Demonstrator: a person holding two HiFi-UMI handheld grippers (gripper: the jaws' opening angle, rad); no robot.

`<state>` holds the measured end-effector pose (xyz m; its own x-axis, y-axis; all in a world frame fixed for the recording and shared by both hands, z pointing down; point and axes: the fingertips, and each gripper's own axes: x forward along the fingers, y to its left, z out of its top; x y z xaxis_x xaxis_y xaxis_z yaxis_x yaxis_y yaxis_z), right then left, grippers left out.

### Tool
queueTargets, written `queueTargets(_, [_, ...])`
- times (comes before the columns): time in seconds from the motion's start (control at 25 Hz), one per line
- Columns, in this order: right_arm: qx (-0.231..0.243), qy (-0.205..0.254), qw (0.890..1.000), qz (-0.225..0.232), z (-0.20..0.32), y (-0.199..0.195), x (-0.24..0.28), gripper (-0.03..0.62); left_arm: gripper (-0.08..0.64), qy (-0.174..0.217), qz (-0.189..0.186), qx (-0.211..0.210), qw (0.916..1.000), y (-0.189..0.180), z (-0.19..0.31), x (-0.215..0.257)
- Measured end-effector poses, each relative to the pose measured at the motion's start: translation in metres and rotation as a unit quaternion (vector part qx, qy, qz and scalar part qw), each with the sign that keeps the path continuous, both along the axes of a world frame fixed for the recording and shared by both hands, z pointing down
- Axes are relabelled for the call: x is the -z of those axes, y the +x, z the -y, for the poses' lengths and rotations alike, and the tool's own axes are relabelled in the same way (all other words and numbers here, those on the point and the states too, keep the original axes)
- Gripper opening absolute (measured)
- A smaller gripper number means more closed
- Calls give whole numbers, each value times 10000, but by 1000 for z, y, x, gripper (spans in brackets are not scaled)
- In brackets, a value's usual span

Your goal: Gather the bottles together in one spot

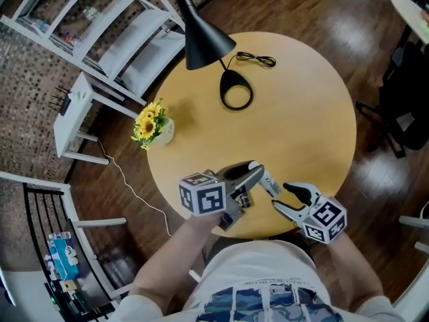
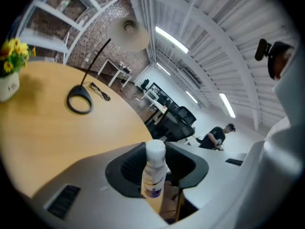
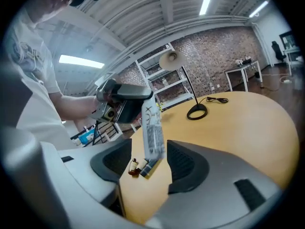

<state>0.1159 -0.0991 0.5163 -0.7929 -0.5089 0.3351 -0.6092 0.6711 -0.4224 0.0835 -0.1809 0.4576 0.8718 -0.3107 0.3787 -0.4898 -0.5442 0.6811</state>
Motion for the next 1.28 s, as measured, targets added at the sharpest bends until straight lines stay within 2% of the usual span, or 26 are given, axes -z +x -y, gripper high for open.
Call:
queueTargets(0.04, [-20, 46, 9999, -107, 0, 6, -2, 259, 121, 263, 308, 233, 9989, -6, 15, 0])
queueTargets(0.12, [-97, 103, 9995, -288, -1, 20, -4, 286, 121, 822, 982, 753, 9889, -21, 52, -2])
queueTargets(0.2, [-224, 104, 9986, -457, -3, 34, -8, 291, 121, 1298, 1519, 1204, 9724, -36, 90, -4])
queueTargets(0.28, [-383, 39, 9975, -587, -6, 46, -12, 291, 121, 1601, 1888, 1593, 9557, -49, 124, -12])
queueTargets(0.4, [-580, -127, 9961, -658, -14, 61, -17, 291, 121, 1854, 2259, 2026, 9347, -64, 166, -32])
queueTargets(0.64, [-997, -384, 9910, -800, -28, 100, -26, 291, 121, 1980, 2521, 2690, 9082, -89, 227, -76])
queueTargets(0.88, [-1380, -641, 9837, -954, -46, 128, -34, 290, 121, 2013, 2469, 3040, 8978, -98, 254, -106])
queueTargets(1.0, [-1522, -686, 9811, -975, -49, 138, -33, 289, 121, 2103, 2578, 3150, 8889, -99, 259, -114])
queueTargets(1.08, [-1528, -677, 9806, -1021, -49, 140, -33, 288, 121, 2169, 2637, 3134, 8861, -99, 259, -115])
queueTargets(1.16, [-1485, -659, 9807, -1091, -48, 141, -36, 289, 123, 2176, 2663, 3085, 8869, -96, 259, -116])
queueTargets(1.24, [-1437, -648, 9809, -1139, -48, 141, -39, 290, 130, 2158, 2610, 3013, 8914, -93, 257, -115])
queueTargets(1.28, [-1414, -630, 9813, -1143, -47, 141, -39, 290, 209, 2171, 2578, 2962, 8937, -91, 255, -113])
